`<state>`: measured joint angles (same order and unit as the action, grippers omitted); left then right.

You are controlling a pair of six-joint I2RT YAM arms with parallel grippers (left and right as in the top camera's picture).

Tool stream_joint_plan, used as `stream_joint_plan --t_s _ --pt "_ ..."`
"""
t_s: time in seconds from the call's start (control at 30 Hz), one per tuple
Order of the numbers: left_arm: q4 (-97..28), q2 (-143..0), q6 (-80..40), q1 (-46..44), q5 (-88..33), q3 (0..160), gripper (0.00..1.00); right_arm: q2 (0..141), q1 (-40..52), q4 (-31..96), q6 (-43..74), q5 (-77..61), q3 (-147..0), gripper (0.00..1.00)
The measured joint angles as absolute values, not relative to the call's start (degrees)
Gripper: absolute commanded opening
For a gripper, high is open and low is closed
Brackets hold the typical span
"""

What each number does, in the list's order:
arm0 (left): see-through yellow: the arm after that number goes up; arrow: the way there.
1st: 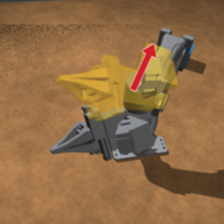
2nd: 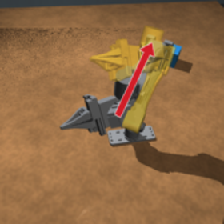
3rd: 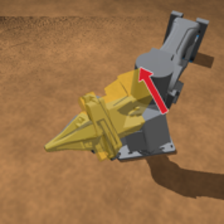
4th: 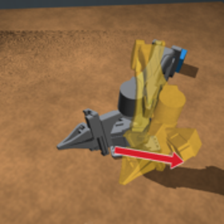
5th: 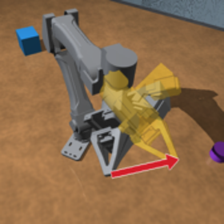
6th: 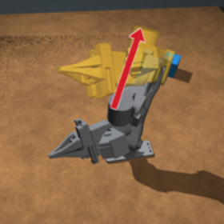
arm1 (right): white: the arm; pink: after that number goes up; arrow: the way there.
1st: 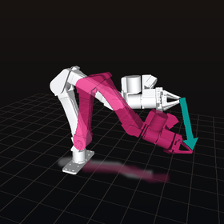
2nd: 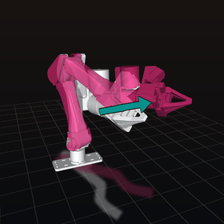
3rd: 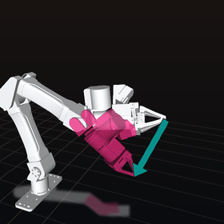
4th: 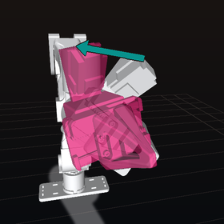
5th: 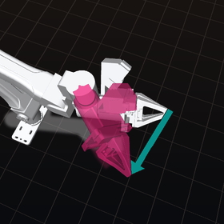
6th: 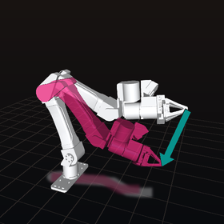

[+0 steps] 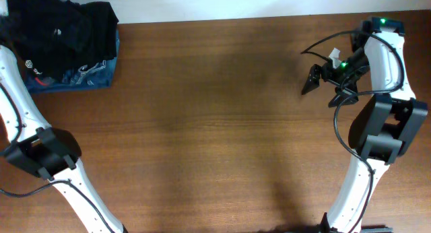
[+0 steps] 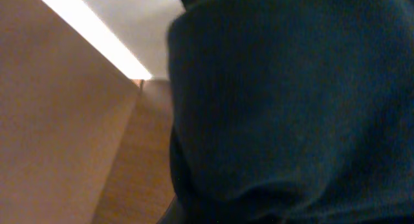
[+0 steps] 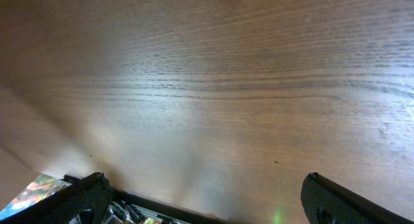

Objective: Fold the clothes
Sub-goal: 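Lower the shirt onto the stack and open the left gripper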

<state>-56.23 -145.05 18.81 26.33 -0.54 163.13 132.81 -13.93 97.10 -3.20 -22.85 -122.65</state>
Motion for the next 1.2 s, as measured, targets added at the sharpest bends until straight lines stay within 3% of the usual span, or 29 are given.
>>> stream_joint_plan --t_s 0.13,0.23,0.27,0.3,0.37,0.4,0.43,0.53,0.57,0.67,0.8,0.83,0.87,0.9,0.93,0.97,1.0,1.07,1.2 --pt "-56.34 -148.77 18.17 27.24 -0.95 163.13 0.05 132.81 -11.81 97.1 -3.16 -22.85 -122.65 0.99" --pt "-56.36 -150.58 18.11 27.62 -1.17 163.13 0.13 132.81 -10.11 97.1 -3.14 -22.87 -122.65 0.99" --pt "-56.36 -151.11 17.85 27.79 -1.32 163.13 0.19 132.81 -9.65 97.1 -3.14 -22.87 -122.65 0.99" --pt "-56.38 -151.44 17.78 28.08 -1.37 163.13 0.45 132.81 -9.26 97.1 -3.14 -22.87 -122.65 0.99" --pt "-56.34 -151.61 17.28 28.45 -1.37 163.13 0.53 132.81 -8.78 97.1 -3.11 -22.87 -122.65 0.99" --pt "-56.34 -151.61 16.84 28.6 -1.37 163.15 0.61 132.81 -8.75 97.1 -3.11 -22.87 -122.65 0.99" --pt "-56.34 -151.61 16.51 28.71 -1.34 163.37 0.79 132.81 -8.67 97.1 -3.07 -22.87 -122.65 0.99" --pt "-56.36 -151.61 14.81 28.82 -1.34 164.29 0.87 132.81 -8.64 97.1 -3.05 -22.87 -122.65 0.99" --pt "-56.4 -151.61 14.15 28.82 -1.34 164.92 0.95 132.81 -8.64 97.1 -3.05 -22.87 -122.65 0.99" --pt "-56.34 -151.59 12.29 28.8 -1.37 167.76 0.95 132.81 -8.62 97.1 -3.03 -22.87 -122.65 0.99" --pt "-57.6 -149.36 9.93 28.8 -1.93 169.34 0.95 132.81 -8.62 97.08 -3.03 -22.87 -122.65 0.99" --pt "-59.16 -147.94 9.5 28.8 -2.98 169.42 0.89 132.81 -8.64 97.1 -3.01 -22.87 -122.65 0.99" --pt "-60.25 -146.63 9.28 28.8 -4.19 169.47 0.83 132.81 -8.64 97.1 -3.01 -22.87 -122.65 0.99" --pt "-61.3 -145.23 8.97 28.8 -5.82 169.58 0.68 132.81 -8.64 97.06 -3.01 -22.87 -122.65 0.99" --pt "-62.24 -143.7 8.73 28.73 -8.1 169.99 0.41 132.81 -8.64 97.08 -3.03 -22.85 -122.65 0.99" --pt "-63.29 -142.43 8.34 28.58 -10.35 170.47 0.23 132.81 -8.64 97.08 -3.03 -22.87 -122.65 0.99" --pt "-63.86 -141.58 8.05 28.27 -11.73 170.5 0.15 132.81 -8.62 97.08 -3.01 -22.87 -122.65 0.99" --pt "-64.23 -140.92 7.84 27.51 -13.34 170.32 0.03 132.81 -8.62 97.08 -3.01 -22.87 -122.65 0.99" --pt "-63.94 -140.77 7.64 24.75 -14.81 165.45 0.01 132.81 -8.62 97.08 -3.03 -22.87 -122.65 0.99"
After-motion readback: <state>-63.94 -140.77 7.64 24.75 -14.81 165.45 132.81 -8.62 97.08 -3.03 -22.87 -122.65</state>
